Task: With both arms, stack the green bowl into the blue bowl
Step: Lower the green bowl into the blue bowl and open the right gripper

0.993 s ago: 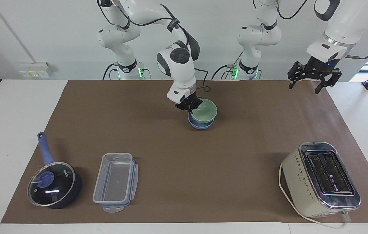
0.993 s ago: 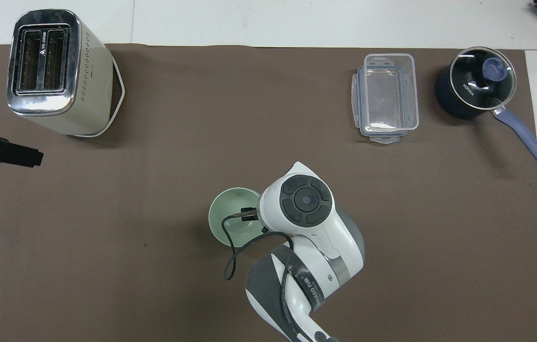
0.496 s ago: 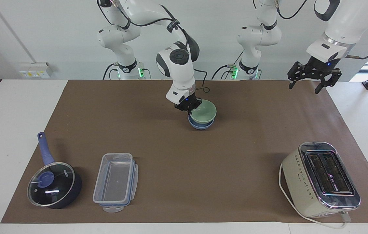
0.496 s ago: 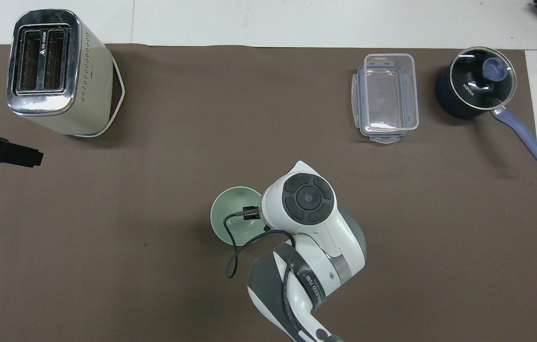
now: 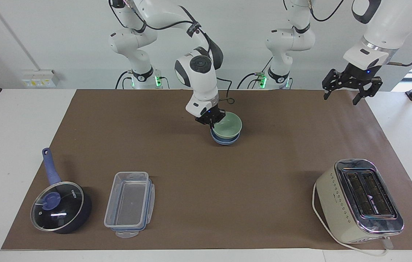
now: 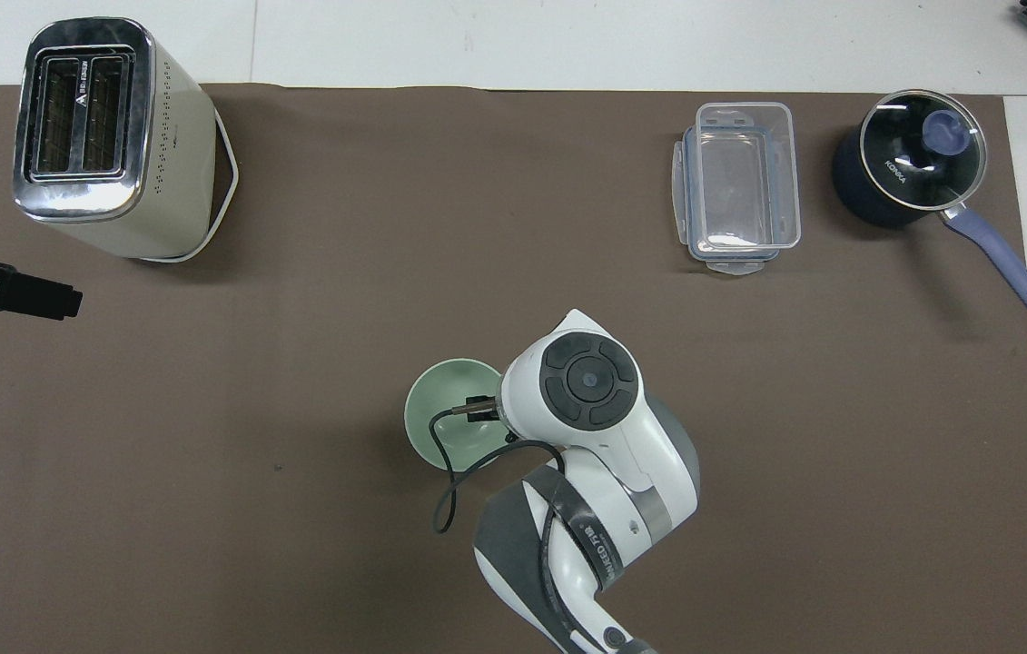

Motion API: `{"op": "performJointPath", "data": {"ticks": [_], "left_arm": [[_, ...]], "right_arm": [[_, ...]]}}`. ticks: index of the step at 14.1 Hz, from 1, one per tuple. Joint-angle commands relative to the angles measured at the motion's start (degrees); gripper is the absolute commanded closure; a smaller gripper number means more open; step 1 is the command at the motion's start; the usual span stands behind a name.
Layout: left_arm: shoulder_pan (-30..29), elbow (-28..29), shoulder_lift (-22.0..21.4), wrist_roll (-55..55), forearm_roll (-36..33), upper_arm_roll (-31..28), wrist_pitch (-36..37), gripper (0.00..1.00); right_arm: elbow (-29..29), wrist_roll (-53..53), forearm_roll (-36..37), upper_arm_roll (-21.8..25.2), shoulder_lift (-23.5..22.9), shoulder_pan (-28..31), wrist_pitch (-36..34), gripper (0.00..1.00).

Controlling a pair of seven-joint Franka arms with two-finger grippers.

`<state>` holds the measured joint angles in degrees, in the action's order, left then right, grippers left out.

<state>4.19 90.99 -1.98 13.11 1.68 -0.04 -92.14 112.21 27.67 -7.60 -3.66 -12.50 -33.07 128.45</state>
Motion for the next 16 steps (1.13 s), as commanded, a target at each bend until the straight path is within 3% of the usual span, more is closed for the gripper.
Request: {"op": "performJointPath", "data": {"ticks": [1, 6, 8, 9, 11, 12, 16], "left_arm": [[0.21, -0.90, -0.04, -0.72, -0.71, -0.22, 1.35, 0.00], [0.21, -0.82, -0.04, -0.72, -0.62, -0.22, 1.35, 0.00], [0.21, -0.82, -0.04, -0.72, -0.71, -0.22, 1.35, 0.00], [0.21, -0.82, -0.04, -0.72, -0.71, -0.22, 1.35, 0.00], [0.21, -0.90, -0.04, -0.72, -0.71, -0.22, 1.35, 0.00], [0.21, -0.90, -0.04, -0.72, -0.71, -0.22, 1.35, 0.00], [0.21, -0.82, -0.04, -0.72, -0.62, -0.22, 1.35, 0.00]], "right_arm": [[1.96, -0.87, -1.01, -0.03, 0.29, 0.29, 3.99, 1.00], [2.48, -0.87, -1.01, -0.12, 0.29, 0.29, 4.00, 1.00], [2.48, -0.87, -1.01, -0.03, 0.29, 0.29, 3.91, 0.92], [2.48, -0.78, -1.01, -0.03, 0.29, 0.29, 3.91, 0.82], [2.31, -0.69, -0.93, -0.03, 0.20, 0.29, 3.47, 0.40], [2.13, -0.78, -0.58, -0.03, 0.20, 0.29, 3.30, 0.01], [0.20, -1.13, -0.31, 0.41, 2.65, 2.65, 1.19, 0.00]]}}
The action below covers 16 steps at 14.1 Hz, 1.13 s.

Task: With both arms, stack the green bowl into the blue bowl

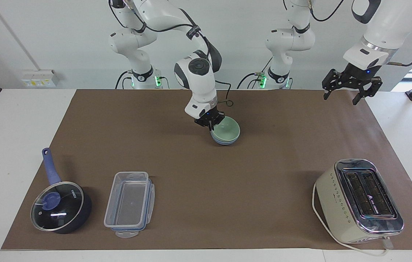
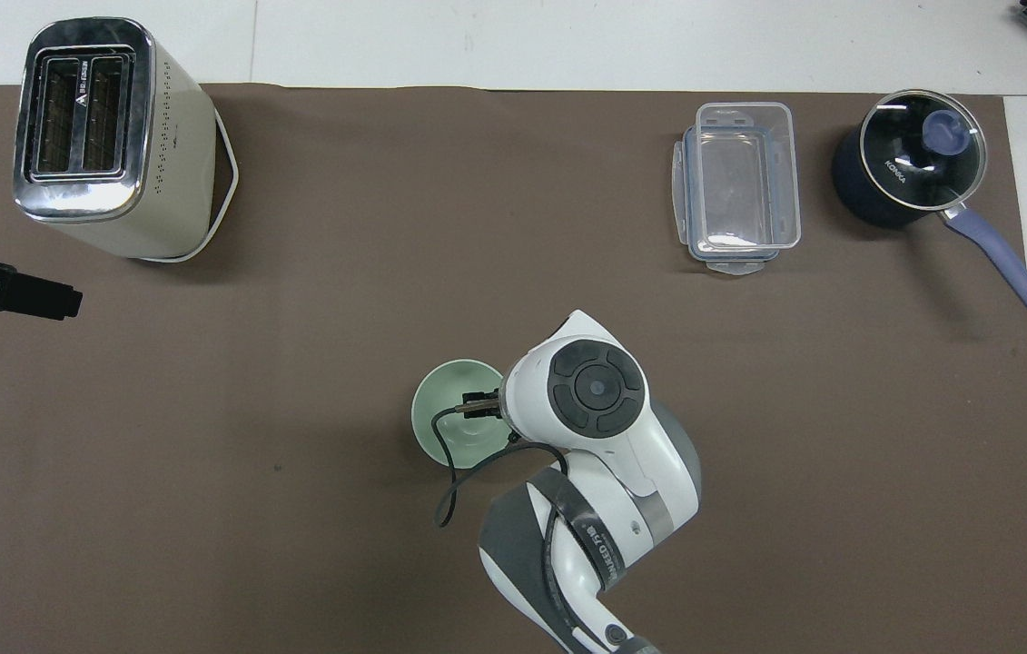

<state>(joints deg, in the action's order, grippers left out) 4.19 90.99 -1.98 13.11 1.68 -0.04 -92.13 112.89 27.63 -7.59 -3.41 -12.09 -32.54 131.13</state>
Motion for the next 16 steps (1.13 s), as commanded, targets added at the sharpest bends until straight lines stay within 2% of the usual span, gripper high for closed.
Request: {"op": "performJointPath", "data": {"ticks": [1, 3, 6, 10, 16], "left_arm": [[0.21, -0.90, -0.04, -0.71, -0.71, -0.22, 1.34, 0.00], [0.21, -0.82, -0.04, -0.71, -0.71, -0.13, 1.34, 0.00], [0.21, -0.90, -0.04, -0.71, -0.62, -0.22, 1.34, 0.00], [0.21, -0.90, -0.04, -0.71, -0.71, -0.22, 1.34, 0.00], [0.21, -0.90, -0.04, -0.71, -0.62, -0.13, 1.34, 0.00]], "right_arm": [[-0.65, -1.09, 0.12, 0.16, 3.55, 3.61, -2.19, 0.00], [-1.70, -1.09, 0.38, 0.60, 5.92, 6.07, -5.60, 0.00], [-5.65, -2.14, 4.59, 0.60, 7.43, 10.47, -12.11, 0.00], [-11.45, -5.04, 5.13, 0.77, 9.88, 17.75, -20.90, 0.00], [-14.70, -7.33, 5.83, 1.21, 15.68, 24.45, -29.68, 0.00]]}}
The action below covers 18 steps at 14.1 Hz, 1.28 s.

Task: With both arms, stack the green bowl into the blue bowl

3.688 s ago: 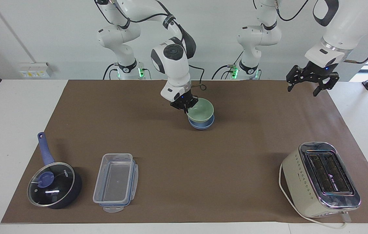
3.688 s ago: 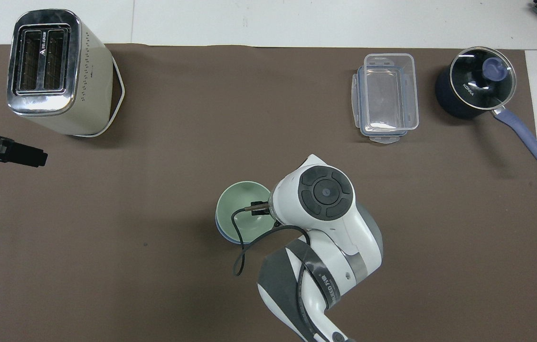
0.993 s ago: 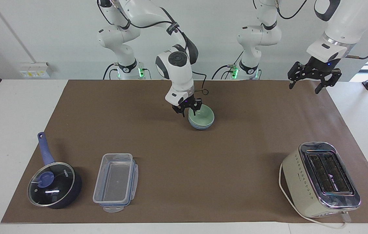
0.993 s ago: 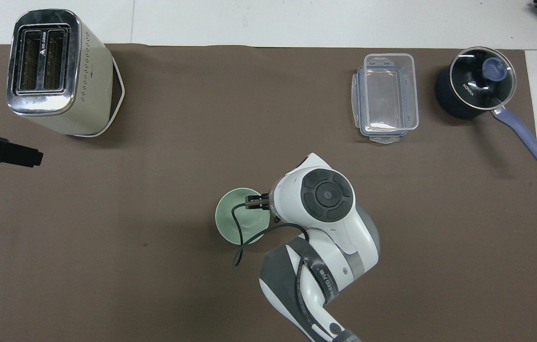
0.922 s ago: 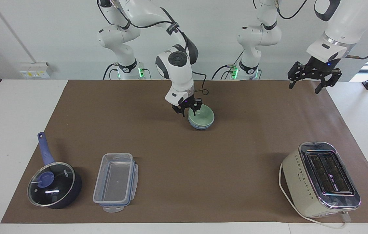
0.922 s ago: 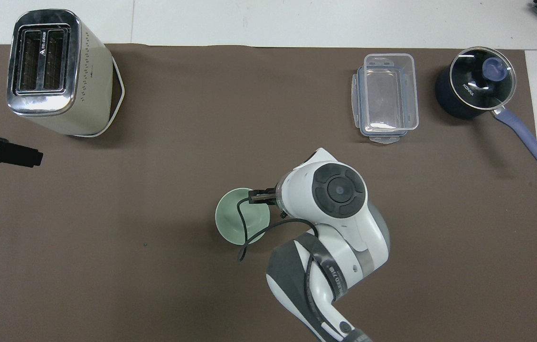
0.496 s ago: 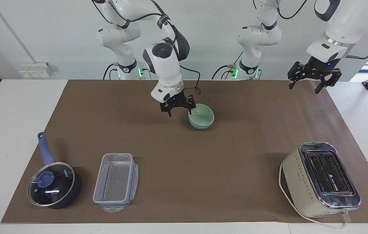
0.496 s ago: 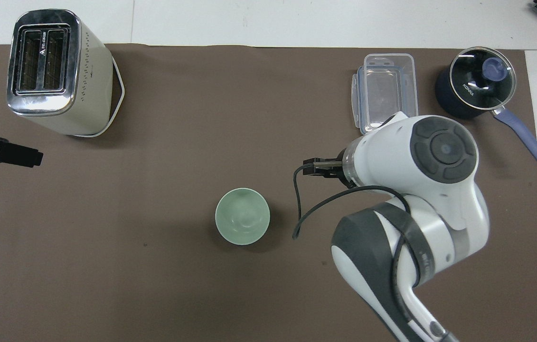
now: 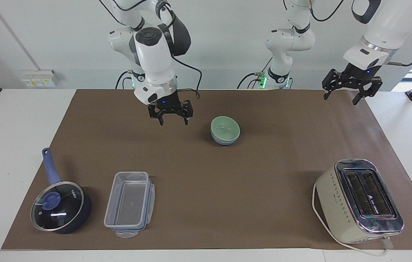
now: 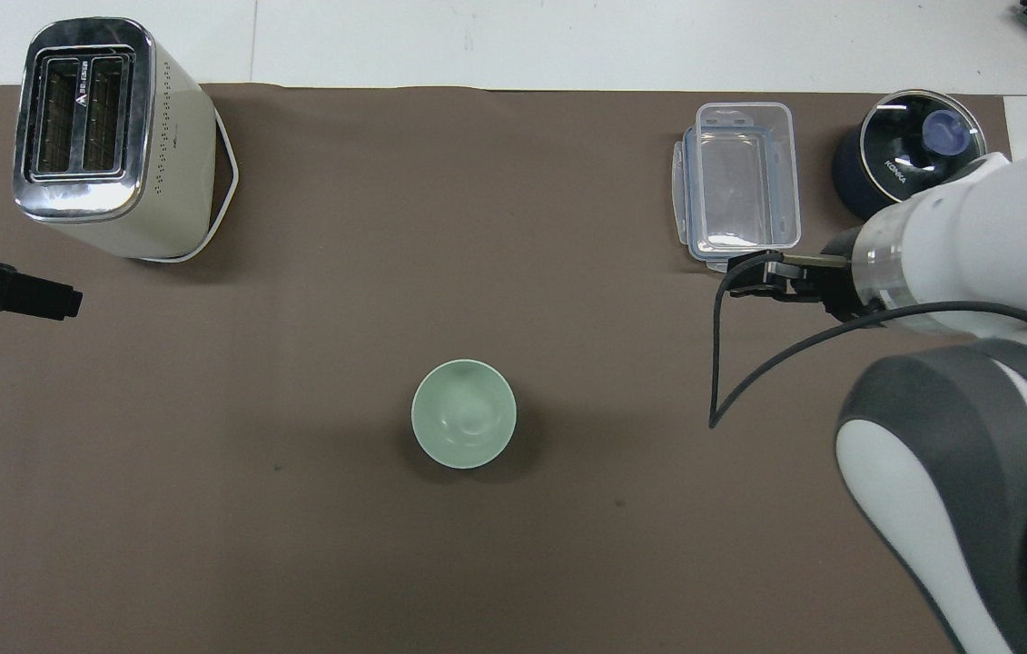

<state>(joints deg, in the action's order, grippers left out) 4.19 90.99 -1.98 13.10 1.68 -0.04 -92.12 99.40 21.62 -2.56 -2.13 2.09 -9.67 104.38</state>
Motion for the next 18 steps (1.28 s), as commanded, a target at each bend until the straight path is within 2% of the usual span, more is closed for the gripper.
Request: {"op": "performJointPath", "data": {"ticks": [1, 4, 8, 11, 15, 18], "left_arm": [[0.21, -0.90, -0.04, -0.71, -0.71, -0.22, 1.33, 0.00], [0.21, -0.90, -0.04, -0.71, -0.71, -0.22, 1.33, 0.00], [0.21, -0.90, -0.04, -0.71, -0.62, -0.22, 1.33, 0.00], [0.21, -0.90, -0.04, -0.71, -0.62, -0.22, 1.33, 0.00], [0.21, -0.82, -0.04, -0.71, -0.71, -0.13, 1.33, 0.00], [0.21, -0.90, -0.04, -0.71, -0.71, -0.22, 1.33, 0.00]], "right_arm": [[-3.05, -2.79, 0.80, 0.11, 1.52, 2.63, -5.39, 0.00], [-8.15, -5.09, 0.63, 0.11, 1.60, 6.93, -10.50, 0.00], [-11.42, -8.06, 0.80, 0.11, 1.60, 11.77, -16.13, 0.00], [-9.67, -11.07, 0.45, 0.46, 3.44, 14.23, -16.14, 0.00], [-6.24, -10.28, -0.07, 0.55, 5.03, 14.41, -16.14, 0.00], [-6.15, -10.28, 0.01, 0.72, 5.21, 14.50, -16.23, 0.00]]}}
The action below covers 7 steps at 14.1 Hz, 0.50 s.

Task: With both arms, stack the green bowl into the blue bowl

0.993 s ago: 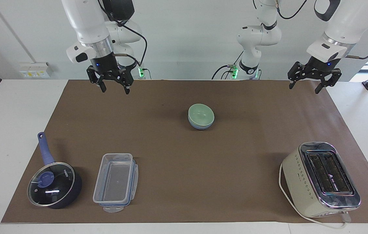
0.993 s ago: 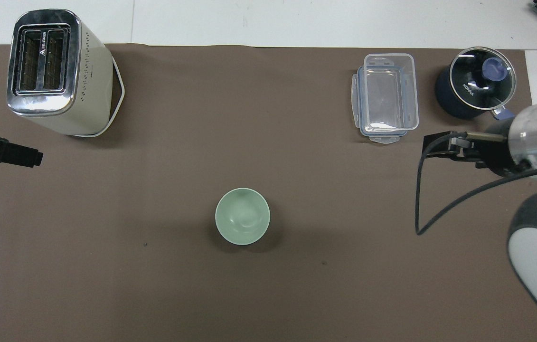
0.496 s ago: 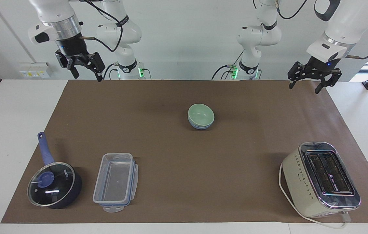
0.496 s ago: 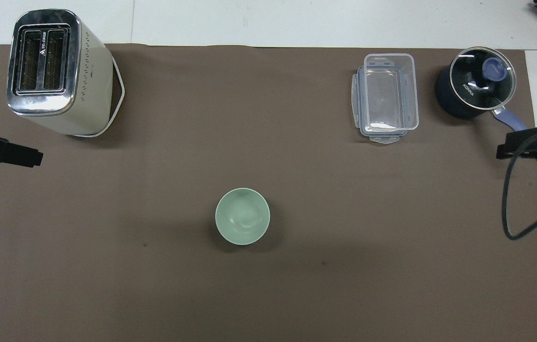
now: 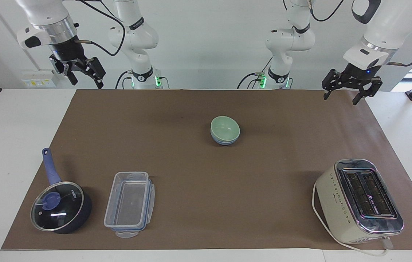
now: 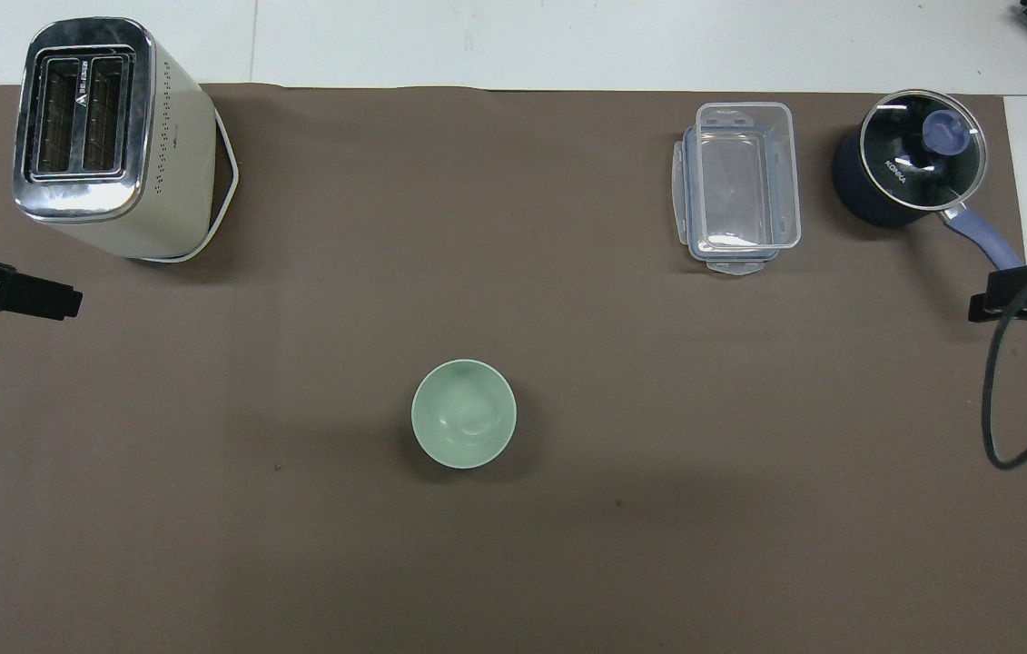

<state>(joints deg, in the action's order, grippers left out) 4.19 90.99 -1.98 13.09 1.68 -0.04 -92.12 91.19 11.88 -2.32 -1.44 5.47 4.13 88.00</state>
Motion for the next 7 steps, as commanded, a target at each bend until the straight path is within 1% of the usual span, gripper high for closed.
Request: {"op": "performJointPath", "data": {"ticks": [1, 5, 7], "left_arm": [[0.21, -0.90, -0.04, -0.70, -0.71, -0.13, 1.33, 0.00], [0.21, -0.90, -0.04, -0.70, -0.62, -0.22, 1.33, 0.00], [0.21, -0.90, -0.04, -0.70, -0.71, -0.13, 1.33, 0.00]], "right_arm": [[1.98, -0.89, 0.29, 0.03, 1.82, 0.62, 0.16, 0.00], [0.31, -3.88, 3.81, -0.06, 1.30, 0.27, -0.28, 0.00], [-1.44, -3.80, 4.17, -0.23, 0.94, -0.09, -2.82, 0.00]]}}
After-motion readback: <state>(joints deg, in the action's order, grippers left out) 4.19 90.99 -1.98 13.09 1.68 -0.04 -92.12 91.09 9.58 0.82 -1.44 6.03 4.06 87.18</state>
